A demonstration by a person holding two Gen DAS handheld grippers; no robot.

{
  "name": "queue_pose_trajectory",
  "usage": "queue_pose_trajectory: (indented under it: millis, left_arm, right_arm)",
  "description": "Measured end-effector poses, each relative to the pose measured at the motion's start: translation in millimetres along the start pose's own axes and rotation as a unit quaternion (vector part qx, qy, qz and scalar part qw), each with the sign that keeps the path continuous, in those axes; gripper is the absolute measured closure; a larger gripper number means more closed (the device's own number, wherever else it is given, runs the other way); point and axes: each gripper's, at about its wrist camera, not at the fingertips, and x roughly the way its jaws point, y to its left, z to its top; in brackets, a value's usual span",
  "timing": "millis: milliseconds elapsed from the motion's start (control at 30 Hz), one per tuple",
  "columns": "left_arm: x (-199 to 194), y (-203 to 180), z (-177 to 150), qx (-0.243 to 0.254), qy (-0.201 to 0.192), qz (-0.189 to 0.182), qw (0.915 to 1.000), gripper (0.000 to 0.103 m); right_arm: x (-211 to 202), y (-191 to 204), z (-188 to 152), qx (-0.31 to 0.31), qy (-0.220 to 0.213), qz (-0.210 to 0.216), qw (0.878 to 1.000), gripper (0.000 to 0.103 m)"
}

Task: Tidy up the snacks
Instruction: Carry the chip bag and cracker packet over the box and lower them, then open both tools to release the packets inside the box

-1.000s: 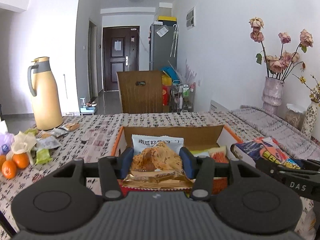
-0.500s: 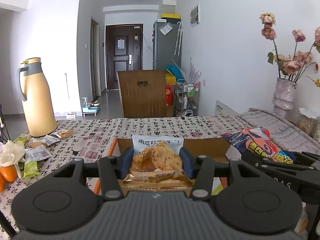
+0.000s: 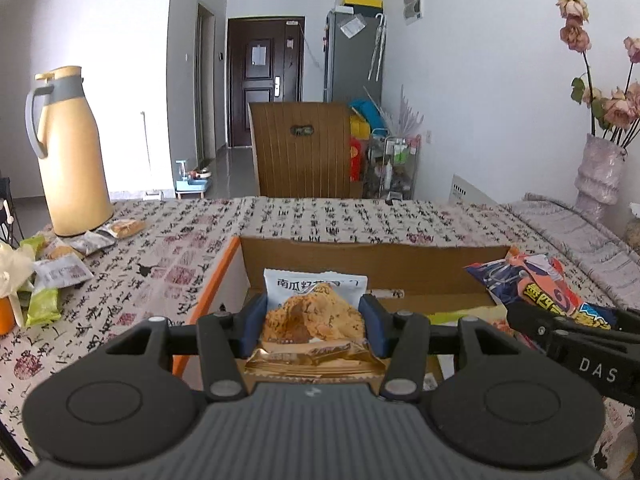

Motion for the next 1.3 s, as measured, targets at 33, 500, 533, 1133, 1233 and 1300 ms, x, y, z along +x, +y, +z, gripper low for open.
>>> queue_pose_trajectory:
  millis: [33, 500, 533, 1133, 1233, 1300]
  left_arm:
    - [0, 0, -1, 0.001, 0.001, -0.001, 1.0000, 0.051]
    - [-12, 6, -2, -0.022, -0.016, 0.027, 0.9993, 0.000]
    - [-12, 6, -2, -0.023, -0.015, 0.027, 0.9993, 0.000]
    - [-22, 3, 5, -0.024, -0.010, 0.031, 0.9992, 0.000]
    - [-32, 2, 8, -0.022, -0.015, 0.034, 0.9991, 0.000]
    - [-41, 2, 9, -0.022, -0.020, 0.034, 0.9990, 0.000]
  right_arm:
    - [0, 1, -1, -0.002, 0.001, 0.000, 1.000, 0.041]
    - [-3, -8, -3, 0.015, -0.001, -0.017, 1.000, 0.000]
    - [-3, -8, -3, 0.015, -0.002, -0.017, 1.000, 0.000]
    - [-23, -5, 8, 0.008, -0.023, -0.020, 0.999, 0.000]
    - [-33, -2, 11, 0.002, -0.031, -0.021, 0.999, 0.000]
    - [-40, 0, 12, 0.000, -0.033, -0.021, 0.999, 0.000]
